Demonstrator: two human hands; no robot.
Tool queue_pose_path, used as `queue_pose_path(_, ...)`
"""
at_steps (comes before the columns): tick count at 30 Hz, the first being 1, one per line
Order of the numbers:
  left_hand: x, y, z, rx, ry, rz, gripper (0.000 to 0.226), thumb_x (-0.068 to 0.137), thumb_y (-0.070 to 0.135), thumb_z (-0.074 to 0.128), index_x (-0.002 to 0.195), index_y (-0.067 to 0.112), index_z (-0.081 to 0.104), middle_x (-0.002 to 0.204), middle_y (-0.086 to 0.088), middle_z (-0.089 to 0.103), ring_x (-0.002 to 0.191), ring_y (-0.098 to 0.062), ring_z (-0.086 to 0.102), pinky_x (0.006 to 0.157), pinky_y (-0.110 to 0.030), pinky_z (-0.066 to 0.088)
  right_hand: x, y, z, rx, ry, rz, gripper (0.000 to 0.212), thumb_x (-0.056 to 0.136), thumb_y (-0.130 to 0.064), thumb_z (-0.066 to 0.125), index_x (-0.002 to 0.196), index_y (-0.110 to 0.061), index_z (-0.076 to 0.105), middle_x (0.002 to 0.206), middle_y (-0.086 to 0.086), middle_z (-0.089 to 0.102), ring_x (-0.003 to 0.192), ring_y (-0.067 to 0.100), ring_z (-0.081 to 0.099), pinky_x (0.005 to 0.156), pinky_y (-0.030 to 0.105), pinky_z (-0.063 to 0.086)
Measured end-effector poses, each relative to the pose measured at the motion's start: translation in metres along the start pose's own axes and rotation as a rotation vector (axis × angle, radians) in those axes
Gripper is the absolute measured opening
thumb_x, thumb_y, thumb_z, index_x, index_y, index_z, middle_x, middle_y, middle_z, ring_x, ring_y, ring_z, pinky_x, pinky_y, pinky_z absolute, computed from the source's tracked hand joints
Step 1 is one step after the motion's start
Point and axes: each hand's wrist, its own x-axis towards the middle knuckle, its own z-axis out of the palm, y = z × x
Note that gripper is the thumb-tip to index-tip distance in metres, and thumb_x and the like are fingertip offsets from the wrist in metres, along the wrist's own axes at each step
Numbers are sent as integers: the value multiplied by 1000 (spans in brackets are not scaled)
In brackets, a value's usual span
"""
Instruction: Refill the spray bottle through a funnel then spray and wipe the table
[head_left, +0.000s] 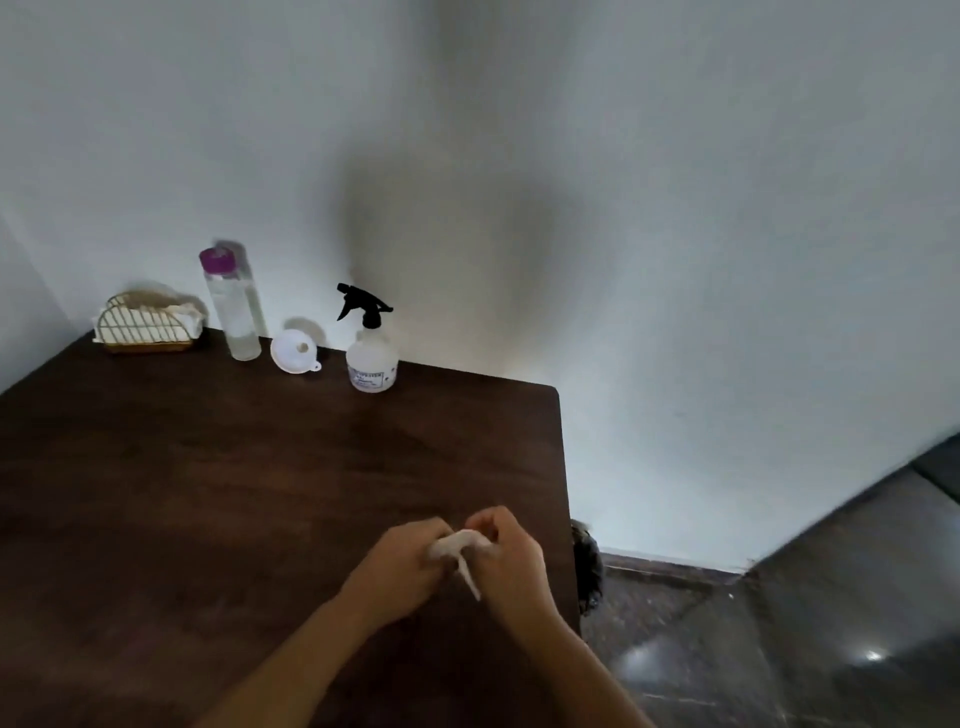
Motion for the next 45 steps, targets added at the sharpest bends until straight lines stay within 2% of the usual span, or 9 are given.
queue_pose_path(6,13,23,13,-111,148,-100,18,79,21,63,77,22,45,71,1,62,67,-16,61,58,-34,48,-7,8,-33,272,96,145,18,69,-10,60,70,-25,70,59,-4,67,53,11,56,48,25,45)
queue_pose_path(11,39,54,42,-99,180,-136,26,77,27,64,65,17,44,58,2,56,53,-16,54,51,-36,46,-2,24,-57,147,208,23,27,75,-11,66,86,-35,67,87,-6,68,80,6,62,70,20,50)
queue_pose_path(14,59,75,70,-92,70,-83,18,79,26,64,70,25,48,69,4,62,62,-12,59,57,-33,49,12,43,-76,131,323,16,35,79,-8,63,85,-42,63,72,-23,62,76,-10,59,63,5,45)
queue_pose_path(17,77,89,99,-123,21,-37,7,86,23,59,91,26,56,96,5,63,82,-7,58,73,-21,49,28,69,-93,155,347,44,21,89,-15,59,102,-29,68,76,-30,57,77,-10,58,74,11,49)
queue_pose_path(23,129,125,167,-181,-79,-26,27,79,-3,51,104,3,60,101,-7,58,96,-25,56,79,-18,41,68,128,-154,168,274,52,28,85,-12,64,109,-25,67,94,-11,70,87,4,65,78,20,53)
queue_pose_path(29,174,134,210,-288,-133,-213,58,83,4,56,138,18,40,137,1,44,123,-13,43,102,-28,38,125,183,-205,-56,364,-7,15,80,-9,65,88,-20,71,83,-9,61,68,-6,52,58,0,38)
queue_pose_path(33,180,112,214,-249,-10,-385,52,85,10,59,134,20,44,133,0,48,121,-14,45,95,-24,38,158,210,-202,-111,271,-28,21,83,-9,61,102,-16,68,97,1,64,83,16,61,70,14,41)
queue_pose_path(38,171,93,217,-277,48,-461,50,84,7,63,129,19,48,129,2,49,121,-15,46,98,-31,42,186,241,-192,-114,-70,266,61,83,-11,57,140,-25,39,127,5,59,108,24,59,77,27,45)
queue_pose_path(45,162,83,219,-317,67,-498,46,84,6,62,125,21,50,128,5,48,119,-12,45,93,-24,38,176,260,-188,-114,-53,354,29,84,-16,60,113,-16,64,104,4,68,85,17,60,74,29,48)
